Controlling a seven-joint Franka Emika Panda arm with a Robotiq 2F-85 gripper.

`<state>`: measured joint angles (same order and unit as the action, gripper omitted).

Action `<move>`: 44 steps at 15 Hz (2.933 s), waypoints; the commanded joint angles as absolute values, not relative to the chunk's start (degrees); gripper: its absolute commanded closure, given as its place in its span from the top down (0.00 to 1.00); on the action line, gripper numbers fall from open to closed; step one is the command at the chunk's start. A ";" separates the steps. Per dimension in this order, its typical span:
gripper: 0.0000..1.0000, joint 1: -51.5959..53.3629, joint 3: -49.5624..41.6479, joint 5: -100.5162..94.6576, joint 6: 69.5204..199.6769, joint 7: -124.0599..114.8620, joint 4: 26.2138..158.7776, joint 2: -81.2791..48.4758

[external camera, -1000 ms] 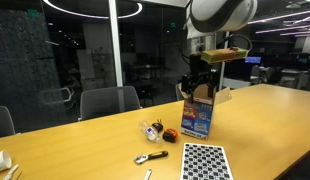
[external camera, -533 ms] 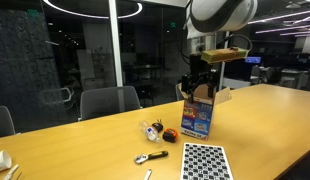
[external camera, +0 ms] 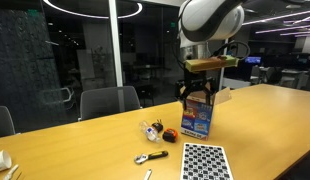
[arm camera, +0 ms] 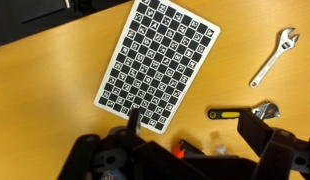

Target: Put the yellow and black tool in the box

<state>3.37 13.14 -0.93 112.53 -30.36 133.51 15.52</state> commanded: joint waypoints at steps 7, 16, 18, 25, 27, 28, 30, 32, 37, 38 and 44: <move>1.00 7.43 13.92 -1.06 110.10 -65.81 113.86 -8.14; 1.00 13.73 7.49 2.20 106.19 -90.33 98.44 -25.96; 1.00 13.76 6.40 4.45 106.40 -93.95 97.64 -27.96; 1.00 12.29 4.80 15.22 113.14 -101.44 98.14 -33.03; 1.00 11.85 5.09 17.64 117.72 -100.31 98.91 -34.00; 1.00 11.79 5.16 18.62 119.79 -100.00 99.09 -34.62; 1.00 11.52 5.33 20.18 123.07 -99.13 99.45 -35.95; 1.00 11.47 5.35 20.61 125.02 -98.19 99.66 -37.11; 1.00 11.53 5.48 20.07 127.64 -95.26 100.41 -39.02; 1.00 11.51 5.50 20.15 127.93 -94.91 100.71 -39.19; 1.00 11.35 5.29 20.24 129.65 -93.24 103.17 -39.42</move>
